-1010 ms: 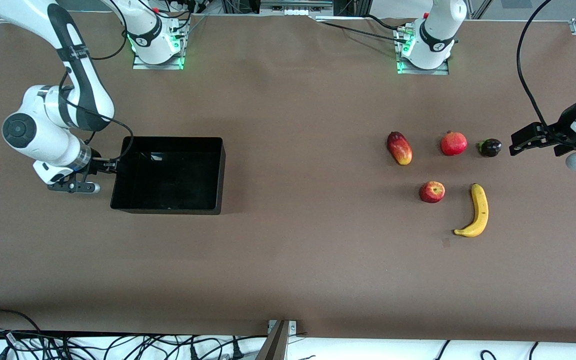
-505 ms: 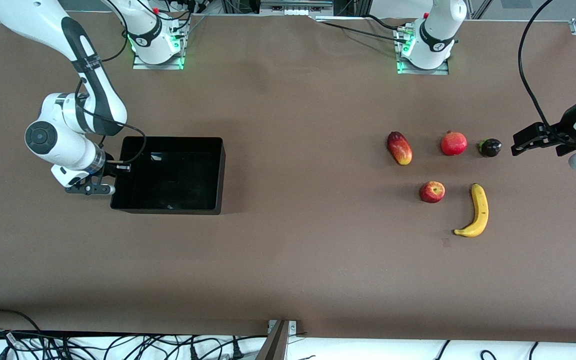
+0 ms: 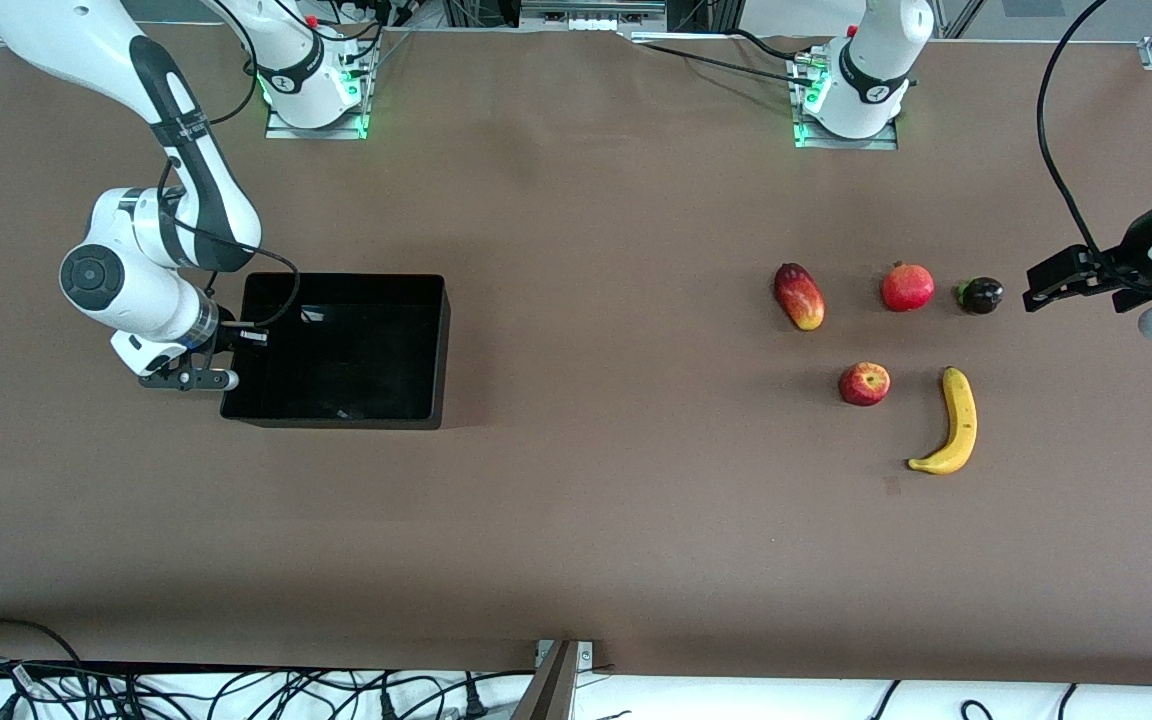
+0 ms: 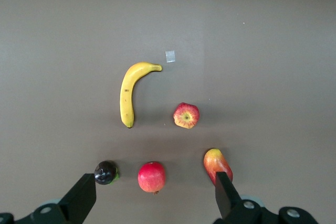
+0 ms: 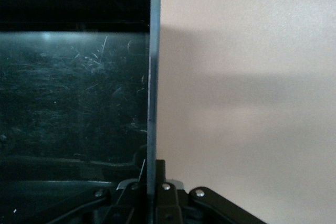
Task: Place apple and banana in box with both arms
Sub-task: 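Slide the black box with the right gripper toward the fruit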
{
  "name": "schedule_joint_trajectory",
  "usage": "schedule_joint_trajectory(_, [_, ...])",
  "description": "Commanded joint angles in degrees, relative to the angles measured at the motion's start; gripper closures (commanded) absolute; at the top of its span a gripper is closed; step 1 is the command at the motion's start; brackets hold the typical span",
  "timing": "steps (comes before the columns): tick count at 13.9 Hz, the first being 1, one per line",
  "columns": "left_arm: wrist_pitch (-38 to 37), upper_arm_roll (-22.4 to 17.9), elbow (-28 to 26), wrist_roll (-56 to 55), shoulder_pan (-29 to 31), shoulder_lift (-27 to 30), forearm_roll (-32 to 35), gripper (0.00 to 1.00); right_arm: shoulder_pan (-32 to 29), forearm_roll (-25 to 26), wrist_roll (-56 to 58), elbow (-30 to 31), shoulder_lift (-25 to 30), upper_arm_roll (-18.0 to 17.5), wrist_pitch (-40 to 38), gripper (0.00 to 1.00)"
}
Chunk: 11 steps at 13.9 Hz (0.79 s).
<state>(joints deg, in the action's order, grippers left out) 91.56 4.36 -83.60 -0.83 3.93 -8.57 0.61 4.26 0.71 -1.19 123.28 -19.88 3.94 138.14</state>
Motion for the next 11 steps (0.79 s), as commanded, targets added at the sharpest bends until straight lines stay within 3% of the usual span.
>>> schedule_joint_trajectory(1, [-0.85, 0.13, 1.33, -0.04, -0.07, -0.4, 1.59, 0.0, 0.22, -0.62, 0.31, -1.98, 0.98, -1.64, -0.23, 1.0])
schedule_joint_trajectory(3, [-0.85, 0.13, 1.42, -0.04, -0.16, -0.4, 1.59, 0.0, 0.4, -0.88, -0.04, -7.85, 1.16, -4.71, -6.7, 1.0])
schedule_joint_trajectory(6, [-0.85, 0.13, 1.42, -0.04, -0.16, -0.4, 1.59, 0.0, 4.08, -5.08, -0.56, -19.45, -0.76, -5.17, -17.97, 1.0])
schedule_joint_trajectory(9, [-0.85, 0.13, 1.42, -0.04, -0.16, -0.4, 1.59, 0.0, 12.41, -6.77, -1.96, -25.45, -2.08, -5.17, -19.93, 1.0])
schedule_joint_trajectory(11, [-0.85, 0.13, 1.42, -0.04, -0.16, -0.4, 1.59, 0.0, 18.3, -6.77, -9.66, -28.35, -4.27, -5.17, -20.37, 1.0])
